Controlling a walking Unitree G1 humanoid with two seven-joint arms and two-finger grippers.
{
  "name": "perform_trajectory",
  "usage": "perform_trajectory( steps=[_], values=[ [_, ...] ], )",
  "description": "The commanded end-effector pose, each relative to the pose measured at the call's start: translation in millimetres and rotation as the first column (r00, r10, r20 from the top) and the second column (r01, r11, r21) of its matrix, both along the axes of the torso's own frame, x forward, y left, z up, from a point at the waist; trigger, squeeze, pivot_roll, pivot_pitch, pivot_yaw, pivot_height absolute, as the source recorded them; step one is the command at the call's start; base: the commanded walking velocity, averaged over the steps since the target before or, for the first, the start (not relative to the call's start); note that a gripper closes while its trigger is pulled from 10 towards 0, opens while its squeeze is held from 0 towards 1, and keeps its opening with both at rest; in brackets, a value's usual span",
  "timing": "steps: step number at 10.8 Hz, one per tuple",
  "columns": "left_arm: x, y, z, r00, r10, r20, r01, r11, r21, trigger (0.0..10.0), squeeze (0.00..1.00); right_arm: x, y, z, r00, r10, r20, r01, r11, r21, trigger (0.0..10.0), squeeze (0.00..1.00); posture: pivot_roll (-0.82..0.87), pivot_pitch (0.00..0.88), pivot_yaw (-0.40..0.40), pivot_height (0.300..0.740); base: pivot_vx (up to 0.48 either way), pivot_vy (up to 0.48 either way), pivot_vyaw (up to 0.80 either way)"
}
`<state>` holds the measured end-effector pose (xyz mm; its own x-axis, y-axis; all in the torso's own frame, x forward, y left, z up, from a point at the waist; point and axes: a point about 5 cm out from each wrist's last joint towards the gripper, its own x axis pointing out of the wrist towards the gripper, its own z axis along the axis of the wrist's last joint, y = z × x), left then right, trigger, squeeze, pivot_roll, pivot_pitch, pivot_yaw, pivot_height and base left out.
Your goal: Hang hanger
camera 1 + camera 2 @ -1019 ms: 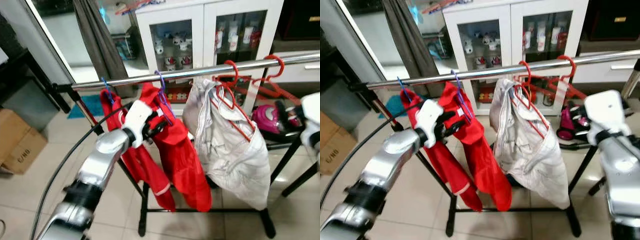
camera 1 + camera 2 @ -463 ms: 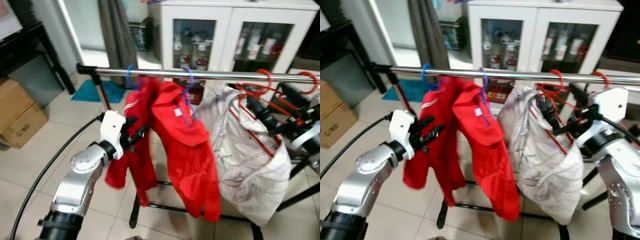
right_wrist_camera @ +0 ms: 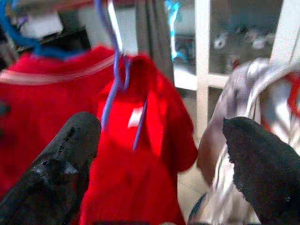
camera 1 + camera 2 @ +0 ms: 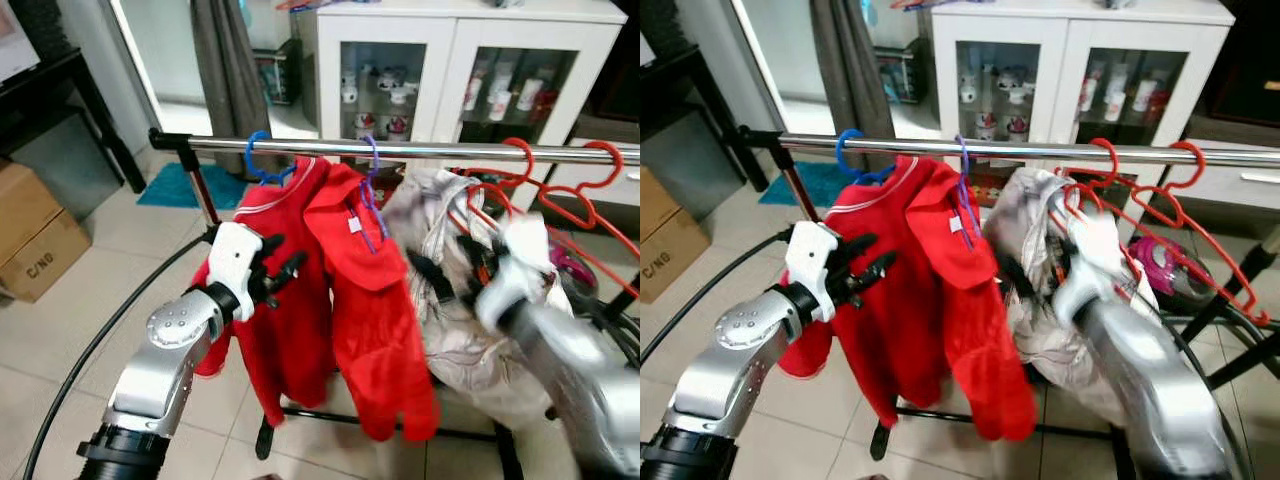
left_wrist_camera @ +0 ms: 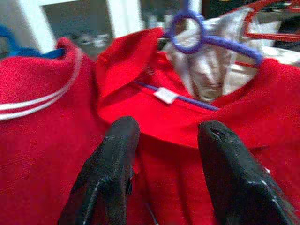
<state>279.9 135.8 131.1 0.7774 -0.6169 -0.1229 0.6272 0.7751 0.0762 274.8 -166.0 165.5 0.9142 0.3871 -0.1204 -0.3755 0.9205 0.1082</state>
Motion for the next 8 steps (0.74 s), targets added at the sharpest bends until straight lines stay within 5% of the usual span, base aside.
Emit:
perform_trajectory(
  steps=[1,4,5,7,8],
  values=[
    [-3.3,2.7,0,0.999,-0.036,-0.018,0.036,0.999,0.02,10.0,0.0,9.0,3.9,0,0.999,-0.023,-0.023,0.022,0.999,-0.033,10.0,1.0,-0.09,0.0,0.092,0.74,0.0,0.0,0.0],
    [-22.7,17.2,-5,0.978,-0.172,-0.118,0.18,0.981,0.066,10.0,0.0,55.6,38.1,8,0.999,0.013,-0.049,-0.018,0.995,-0.097,10.0,1.0,-0.06,0.0,0.079,0.74,0.0,0.0,0.0],
    [-25.1,19.2,-5,0.974,-0.18,-0.135,0.19,0.98,0.064,10.0,0.0,66.7,47.3,2,0.995,0.021,-0.097,-0.031,0.994,-0.101,10.0,0.45,-0.04,0.0,0.065,0.74,0.0,0.0,0.0],
    [-27.9,19.2,-6,0.973,-0.186,-0.14,0.197,0.978,0.068,10.0,0.0,81.1,60.7,-4,0.993,0.005,-0.117,-0.017,0.995,-0.096,10.0,0.44,-0.04,0.0,0.065,0.74,0.0,0.0,0.0],
    [-26.8,16.6,-6,0.971,-0.191,-0.145,0.203,0.977,0.072,10.0,0.0,93.0,63.9,-3,0.993,-0.048,-0.112,0.034,0.992,-0.125,10.0,0.0,-0.05,0.0,0.064,0.74,0.0,0.0,0.0]
  ],
)
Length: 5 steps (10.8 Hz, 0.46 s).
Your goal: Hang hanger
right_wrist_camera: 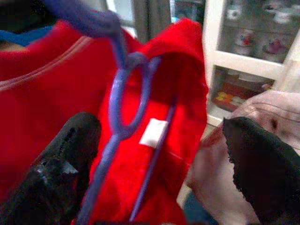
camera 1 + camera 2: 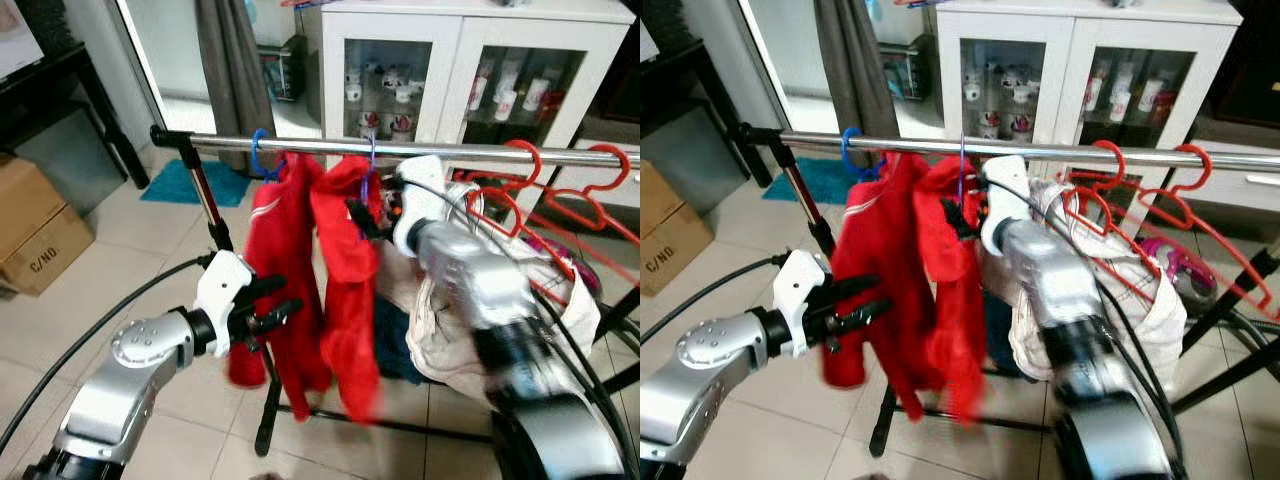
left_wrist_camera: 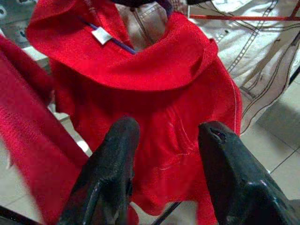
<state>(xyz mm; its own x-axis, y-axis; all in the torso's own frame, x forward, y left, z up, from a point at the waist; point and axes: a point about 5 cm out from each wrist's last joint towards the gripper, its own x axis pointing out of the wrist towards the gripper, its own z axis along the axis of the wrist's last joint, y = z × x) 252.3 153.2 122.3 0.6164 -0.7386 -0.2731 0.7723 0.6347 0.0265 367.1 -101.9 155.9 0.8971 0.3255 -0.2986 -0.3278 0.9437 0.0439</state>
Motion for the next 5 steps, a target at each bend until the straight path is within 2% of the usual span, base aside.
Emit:
perform_trajectory(
  steps=[1,2,3,4,5],
  values=[
    [1.9,-2.0,3,1.0,-0.01,0.007,0.01,1.0,0.014,10.0,0.0,7.3,-0.4,7,0.999,-0.042,0.022,0.042,0.999,-0.005,10.0,0.0,-0.05,0.0,0.066,0.74,0.0,0.0,0.0],
    [2.4,-2.5,3,1.0,-0.012,0.005,0.012,1.0,0.017,10.0,0.0,12.1,5.1,14,0.999,-0.029,0.026,0.027,0.998,0.059,10.0,0.0,-0.05,0.0,0.068,0.74,0.0,0.0,0.0],
    [3.4,-2.2,2,1.0,-0.01,0.005,0.01,1.0,0.021,10.0,0.0,14.9,5.9,16,0.999,-0.033,0.033,0.031,0.998,0.063,10.0,0.0,-0.05,0.0,0.071,0.74,0.0,0.0,0.0],
    [3.9,-2.2,2,1.0,-0.009,0.005,0.009,1.0,0.022,10.0,0.0,16.8,5.0,16,0.998,-0.048,0.034,0.046,0.997,0.062,9.0,0.0,-0.05,0.0,0.071,0.74,0.0,0.0,0.0],
    [5.0,-2.7,2,1.0,-0.012,0.005,0.012,1.0,0.028,10.0,0.0,21.1,4.4,14,0.998,-0.06,0.03,0.059,0.998,0.039,0.0,0.0,-0.05,0.0,0.072,0.74,0.0,0.0,0.0]
  ],
)
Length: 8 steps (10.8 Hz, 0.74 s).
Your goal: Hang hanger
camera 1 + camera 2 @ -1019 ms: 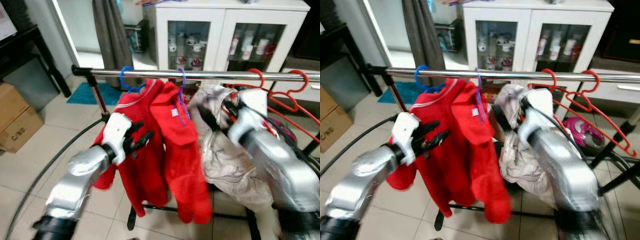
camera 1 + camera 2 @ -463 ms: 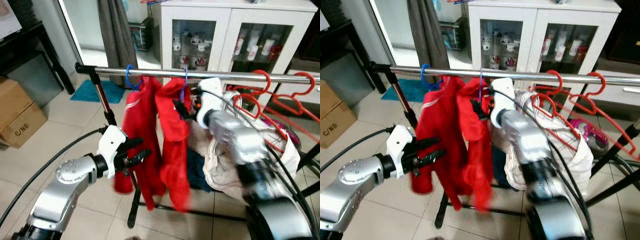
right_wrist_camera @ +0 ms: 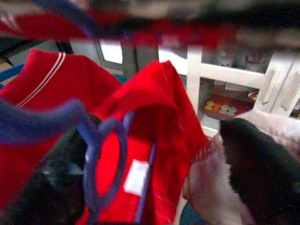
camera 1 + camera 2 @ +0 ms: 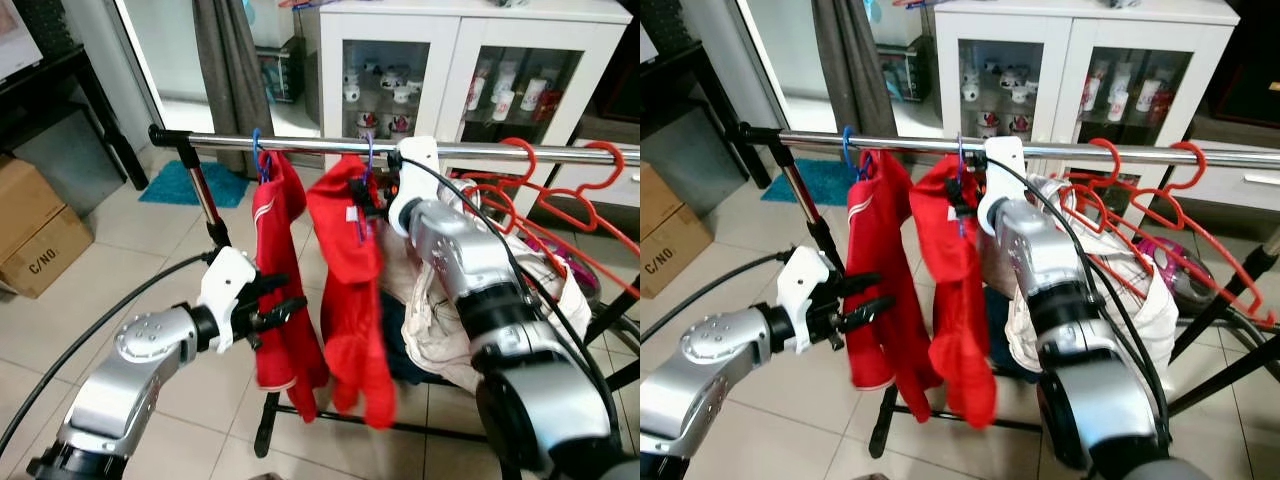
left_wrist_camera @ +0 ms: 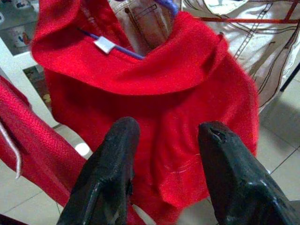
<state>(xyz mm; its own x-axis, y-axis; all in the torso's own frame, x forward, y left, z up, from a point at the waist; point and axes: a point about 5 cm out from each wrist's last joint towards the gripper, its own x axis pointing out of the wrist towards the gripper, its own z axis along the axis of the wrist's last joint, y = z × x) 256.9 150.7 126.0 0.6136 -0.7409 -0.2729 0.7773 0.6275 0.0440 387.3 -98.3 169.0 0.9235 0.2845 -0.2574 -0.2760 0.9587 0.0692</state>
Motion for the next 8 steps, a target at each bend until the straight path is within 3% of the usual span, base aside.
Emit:
perform_trajectory(
  steps=[1,5,8],
  values=[
    [0.9,0.0,-2,1.0,-0.004,-0.008,0.004,1.0,0.024,10.0,0.0,1.6,1.2,-1,1.0,-0.001,-0.008,0.001,1.0,-0.005,0.0,0.0,-0.05,0.0,0.075,0.74,0.0,0.0,0.0],
    [2.7,-2.5,-2,1.0,-0.014,0.001,0.014,1.0,0.024,10.0,0.0,4.4,-3.3,-12,0.998,-0.027,-0.05,0.024,0.998,-0.059,0.0,0.0,-0.05,0.0,0.07,0.74,0.0,0.0,0.0],
    [2.3,-2.4,-2,1.0,-0.01,0.006,0.009,1.0,0.025,10.0,0.0,5.1,-3.1,-10,1.0,-0.004,-0.027,0.002,0.997,-0.074,0.0,0.0,-0.05,0.0,0.066,0.74,0.0,0.0,0.0]
  ],
)
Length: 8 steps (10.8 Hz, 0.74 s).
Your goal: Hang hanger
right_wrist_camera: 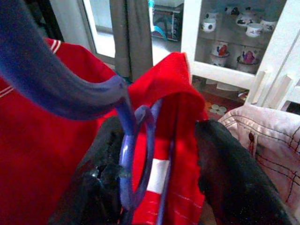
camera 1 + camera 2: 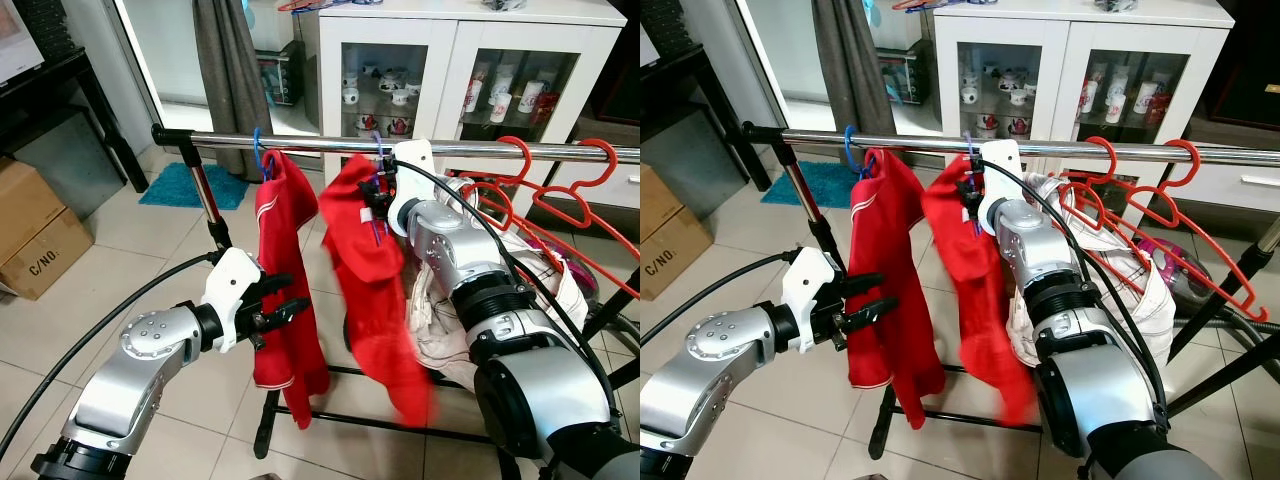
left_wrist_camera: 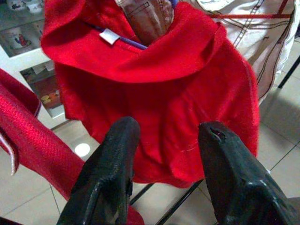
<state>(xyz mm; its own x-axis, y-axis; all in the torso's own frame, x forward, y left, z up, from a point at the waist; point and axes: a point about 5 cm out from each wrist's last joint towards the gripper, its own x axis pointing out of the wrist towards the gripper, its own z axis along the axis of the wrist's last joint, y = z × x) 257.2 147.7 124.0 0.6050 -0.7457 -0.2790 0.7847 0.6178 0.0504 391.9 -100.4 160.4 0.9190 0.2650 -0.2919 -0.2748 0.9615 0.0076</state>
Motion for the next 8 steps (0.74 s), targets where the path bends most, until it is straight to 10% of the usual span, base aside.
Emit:
perform_trajectory(
  steps=[1,7,8],
  values=[
    [1.9,0.5,0,1.0,0.004,0.006,-0.004,1.0,0.016,10.0,0.0,0.8,-1.8,-1,1.0,0.002,-0.006,-0.002,1.0,-0.016,0.0,0.0,-0.05,0.0,0.064,0.74,0.0,0.0,0.0],
    [9.4,1.5,-1,0.999,0.04,0.029,-0.042,0.998,0.041,10.0,0.0,-6.9,-22.5,-1,0.999,0.04,-0.005,-0.04,0.99,-0.137,0.0,0.0,-0.07,0.0,0.07,0.74,0.0,0.0,0.0],
    [9.1,0.2,-2,0.999,0.039,0.027,-0.04,0.998,0.041,10.0,0.0,-7.3,-26.4,-4,1.0,0.015,-0.018,-0.018,0.985,-0.17,10.0,0.0,-0.07,0.0,0.07,0.74,0.0,0.0,0.0]
  ],
)
